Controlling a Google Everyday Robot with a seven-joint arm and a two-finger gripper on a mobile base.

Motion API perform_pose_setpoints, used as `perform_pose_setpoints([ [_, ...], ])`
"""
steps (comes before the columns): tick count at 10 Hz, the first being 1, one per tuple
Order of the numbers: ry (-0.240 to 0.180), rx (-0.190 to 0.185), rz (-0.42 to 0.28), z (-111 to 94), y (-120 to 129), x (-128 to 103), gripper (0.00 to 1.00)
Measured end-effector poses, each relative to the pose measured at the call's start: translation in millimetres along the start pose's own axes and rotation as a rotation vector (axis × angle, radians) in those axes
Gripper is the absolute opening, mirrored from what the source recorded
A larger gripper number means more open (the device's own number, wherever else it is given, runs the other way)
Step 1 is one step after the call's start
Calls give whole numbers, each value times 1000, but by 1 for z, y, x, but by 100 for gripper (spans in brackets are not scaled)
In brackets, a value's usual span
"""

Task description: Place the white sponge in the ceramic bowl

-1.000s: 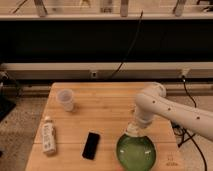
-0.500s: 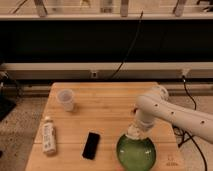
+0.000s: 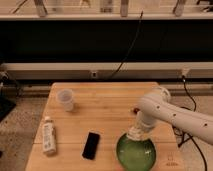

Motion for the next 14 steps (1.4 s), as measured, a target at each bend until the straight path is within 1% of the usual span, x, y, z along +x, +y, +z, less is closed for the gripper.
perform_pose_setpoints([
  [4,-2,1,2,0,6,0,32],
  [5,-3,2,2,0,8,0,34],
  [7,-3,2,5,-1,11,0,43],
  [8,-4,5,6,-1,12,0,51],
  [10,-3,5,11,-2,13,0,57],
  [11,-3,6,13,-2,14,0,64],
  [13,-5,8,16,-2,17,0,63],
  [14,-8,10,14,-2,18,0,57],
])
